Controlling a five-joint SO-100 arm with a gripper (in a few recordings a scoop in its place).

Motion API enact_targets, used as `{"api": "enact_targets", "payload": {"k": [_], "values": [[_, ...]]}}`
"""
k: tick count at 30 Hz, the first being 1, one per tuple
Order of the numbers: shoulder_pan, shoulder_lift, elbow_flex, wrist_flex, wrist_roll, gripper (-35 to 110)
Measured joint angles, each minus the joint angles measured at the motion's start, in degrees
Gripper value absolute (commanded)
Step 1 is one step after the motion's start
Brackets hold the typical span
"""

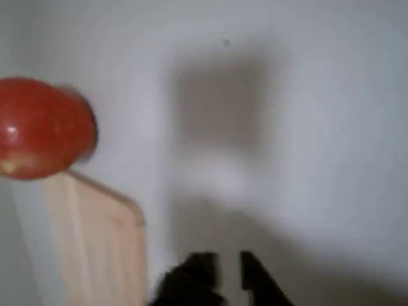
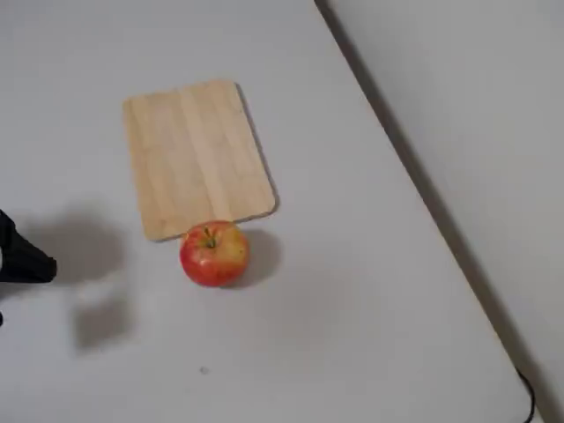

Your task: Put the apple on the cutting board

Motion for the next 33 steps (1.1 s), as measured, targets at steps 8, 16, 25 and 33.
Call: {"api": "enact_targets", "payload": {"k": [8,16,25,33], "values": [[2.5,-0.1,0.4,-5.9,-2.5,75],[6.9,-11.6,-14.3,-9.5,-8.3,73],[8.5,-60.4,-57.9,-1.2,-8.7,73],[4.3,-93.2,-83.4,11.1,-10.6,73]]}}
